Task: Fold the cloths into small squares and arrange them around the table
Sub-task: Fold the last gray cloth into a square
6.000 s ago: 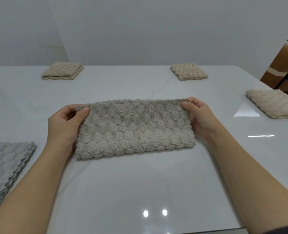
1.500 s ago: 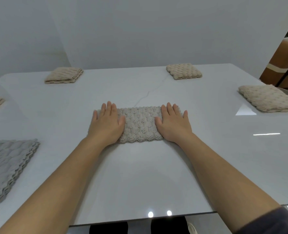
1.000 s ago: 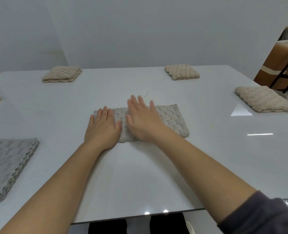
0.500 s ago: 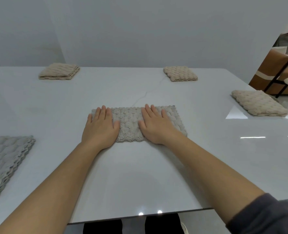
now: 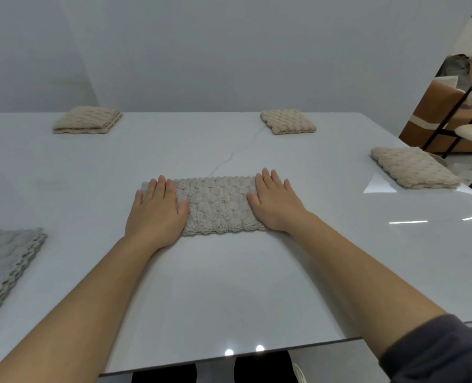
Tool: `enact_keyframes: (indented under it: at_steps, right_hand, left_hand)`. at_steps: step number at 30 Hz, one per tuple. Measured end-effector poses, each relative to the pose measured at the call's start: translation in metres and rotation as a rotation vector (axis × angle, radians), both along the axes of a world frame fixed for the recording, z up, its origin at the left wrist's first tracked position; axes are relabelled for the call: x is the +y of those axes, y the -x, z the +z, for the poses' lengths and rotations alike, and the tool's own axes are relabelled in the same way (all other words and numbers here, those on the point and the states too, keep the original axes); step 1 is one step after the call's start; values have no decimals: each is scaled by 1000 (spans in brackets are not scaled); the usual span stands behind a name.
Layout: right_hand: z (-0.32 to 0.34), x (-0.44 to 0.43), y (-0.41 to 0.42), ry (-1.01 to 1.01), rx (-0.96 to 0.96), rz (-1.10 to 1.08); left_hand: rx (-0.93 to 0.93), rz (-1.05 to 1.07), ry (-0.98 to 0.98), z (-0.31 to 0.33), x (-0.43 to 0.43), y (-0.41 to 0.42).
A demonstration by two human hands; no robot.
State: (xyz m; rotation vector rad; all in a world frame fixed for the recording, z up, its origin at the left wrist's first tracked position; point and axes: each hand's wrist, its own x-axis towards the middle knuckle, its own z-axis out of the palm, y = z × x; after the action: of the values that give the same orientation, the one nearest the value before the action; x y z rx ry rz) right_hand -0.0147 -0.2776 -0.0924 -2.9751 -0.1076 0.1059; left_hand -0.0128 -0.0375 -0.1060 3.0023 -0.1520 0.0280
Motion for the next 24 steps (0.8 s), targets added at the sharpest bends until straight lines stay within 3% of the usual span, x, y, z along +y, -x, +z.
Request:
enact_keyframes:
  at_steps: [4,8,13,18,24]
  right_hand:
    - [4,1,1,39,-3,-24]
    - [16,25,0,23,-87,76]
    - [-2,35,2,13,-1,140]
    - [-2,17,4,3,-12,70]
    - [9,17,7,39,17,22]
  left_hand:
    - [32,28,-45,7,-5,1]
    - [-81,-42,-22,18,-34,-1]
    - [8,-161,-6,5,-57,0]
    - [16,-102,-1,2,-23,-1]
    - [0,130,36,9,11,7]
